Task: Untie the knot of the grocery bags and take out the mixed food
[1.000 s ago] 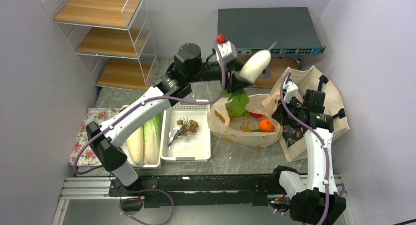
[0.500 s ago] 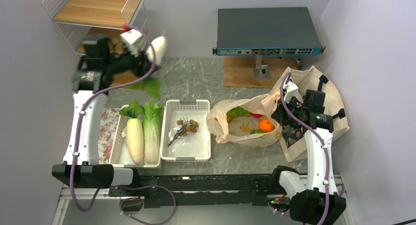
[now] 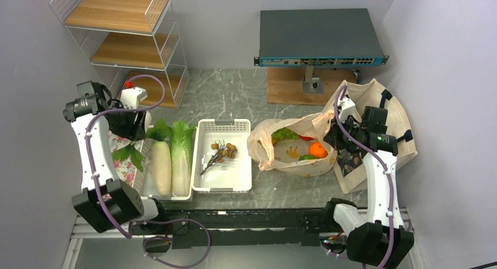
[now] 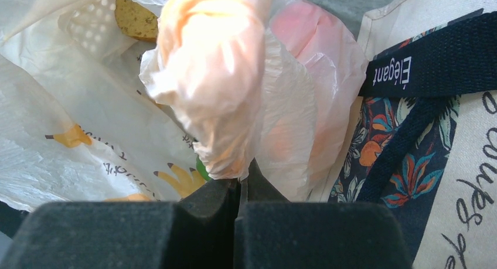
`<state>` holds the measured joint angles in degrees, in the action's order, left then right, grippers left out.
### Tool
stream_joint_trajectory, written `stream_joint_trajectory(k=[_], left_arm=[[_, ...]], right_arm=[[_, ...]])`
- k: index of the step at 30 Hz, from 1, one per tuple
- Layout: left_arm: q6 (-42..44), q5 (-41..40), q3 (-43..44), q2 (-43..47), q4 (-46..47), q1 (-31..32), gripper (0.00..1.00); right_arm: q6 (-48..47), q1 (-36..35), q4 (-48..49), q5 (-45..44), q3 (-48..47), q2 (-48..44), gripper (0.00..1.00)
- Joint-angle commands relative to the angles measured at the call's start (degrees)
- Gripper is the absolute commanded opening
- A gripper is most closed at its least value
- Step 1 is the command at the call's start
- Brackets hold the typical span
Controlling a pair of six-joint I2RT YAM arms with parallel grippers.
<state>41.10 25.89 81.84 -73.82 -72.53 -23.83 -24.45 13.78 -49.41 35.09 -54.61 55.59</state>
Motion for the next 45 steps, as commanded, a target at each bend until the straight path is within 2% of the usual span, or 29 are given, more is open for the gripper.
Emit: stream_joint_trajectory(k=[1,8,16,18,20,23,26,28,35,40,42,45], left_arm=[[2.18,-5.29,-2.28,-3.90,-0.14,-0.51,0.00],[-1.67,-6.15,-5.17,-8.41,0.89,-2.21,0.00],[0.19,-6.12,-17.40,0.97,-0.25,-3.54,0.00],[-0.36,-6.27,-19.92,1.77,0.17,-3.58,0.06],[-1.13,-6.81,-21.99,2.28,1.12,-3.58,0.22],[-1.55,-6.25,-23.03,3.06,2.28,-3.59,0.55],[-1.11,-5.90,-22.22,3.77,1.93,-3.53,0.73],[-0.65,-5.76,-21.09,4.46,1.57,-3.64,0.97],[-0.85,-3.82,-13.11,4.57,-0.71,-4.26,0.99],[-2.52,6.12,0.41,5.00,0.15,-3.57,0.99],[-2.88,10.57,6.67,4.01,0.03,1.44,0.99],[-3.15,11.30,14.29,2.21,1.05,17.04,0.99]], right_arm=[[-1.24,-0.07,1.76,1.37,-0.77,0.28,0.00],[-1.48,-0.07,1.21,0.38,-0.74,-0.09,0.00],[-1.47,-0.11,1.22,0.31,0.24,-0.54,0.00],[-1.77,-0.07,0.84,0.39,0.08,-0.23,0.00],[-2.09,-0.07,0.51,0.17,-0.01,-0.26,0.00],[-2.06,-0.08,0.38,0.36,0.16,-0.53,0.00],[-2.09,-0.09,0.09,0.58,-0.19,-0.46,0.00],[-2.06,-0.07,0.07,0.78,-0.31,-0.40,0.00],[-1.41,-0.08,0.80,1.83,-0.94,-0.61,0.00],[-0.84,-0.05,1.61,3.88,-2.43,-0.67,0.00],[-0.50,-0.09,1.77,5.49,-3.31,-0.82,0.00],[-2.03,-0.13,0.41,9.32,-5.32,-1.35,0.00]])
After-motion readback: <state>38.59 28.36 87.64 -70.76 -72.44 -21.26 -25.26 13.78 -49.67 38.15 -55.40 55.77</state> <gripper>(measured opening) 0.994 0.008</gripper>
